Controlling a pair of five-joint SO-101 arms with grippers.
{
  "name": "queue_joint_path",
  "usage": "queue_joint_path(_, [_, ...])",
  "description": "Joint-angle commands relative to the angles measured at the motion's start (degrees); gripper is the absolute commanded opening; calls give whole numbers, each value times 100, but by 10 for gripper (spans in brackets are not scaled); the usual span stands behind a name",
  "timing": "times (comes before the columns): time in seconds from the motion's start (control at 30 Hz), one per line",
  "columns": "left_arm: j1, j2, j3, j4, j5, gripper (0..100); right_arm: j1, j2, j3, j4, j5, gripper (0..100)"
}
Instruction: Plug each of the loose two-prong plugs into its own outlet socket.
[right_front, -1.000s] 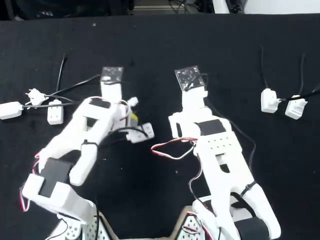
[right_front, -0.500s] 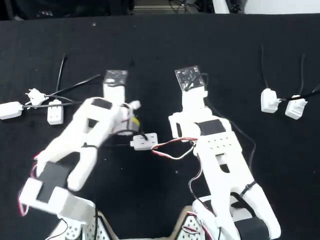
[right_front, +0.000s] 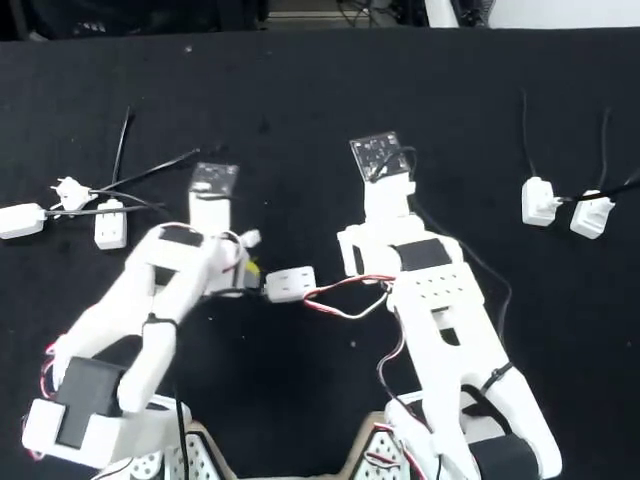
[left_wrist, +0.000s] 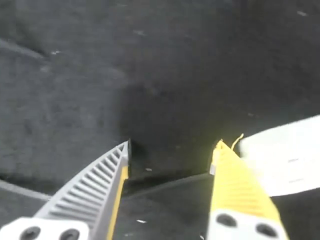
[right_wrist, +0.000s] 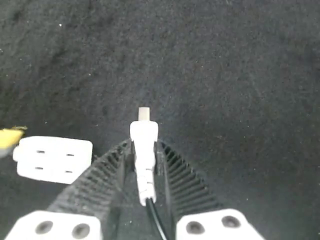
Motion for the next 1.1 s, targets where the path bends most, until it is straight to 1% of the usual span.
queue_joint_path(0.0, [576,-9,-136,185,53,267,105,13,-295,18,0,11])
queue_joint_path(0.1, [804,-220,-312,580,53,267,105,13,-295,18,0,11])
queue_joint_path(0.2, [796,-747,-365,897,53,267,105,13,-295,18,0,11])
queue_joint_path(0.3, [400,-1468,-330,1187,53,267,105,13,-295,44,0,11])
queue_joint_path(0.37, [-84,-1873,-286,1398,53,267,105,22,-330,141,0,11])
queue_joint_path(0.43, [-549,-2224,-92,1503,53,267,105,22,-567,527,9,11])
queue_joint_path(0.5, [-927,-2435,259,1407,53,267,105,22,-919,1090,79,11])
queue_joint_path(0.57, [-1332,-2549,620,1108,-35,267,18,22,-1270,1626,299,11])
queue_joint_path(0.7, [-1947,-2673,1174,536,-809,267,-484,154,-1745,2681,686,11])
queue_joint_path(0.8, [-2026,-2655,1481,316,-870,267,-949,585,-2088,3218,774,11])
queue_joint_path(0.87, [-2026,-2664,1692,167,-870,267,-1134,998,-2352,3473,774,11])
queue_joint_path(0.97, [-2097,-2664,1877,123,-905,267,-1204,1692,-2853,3789,765,11])
queue_joint_path(1.07, [-2396,-2673,2026,88,-914,267,-1187,2325,-3495,4088,738,11])
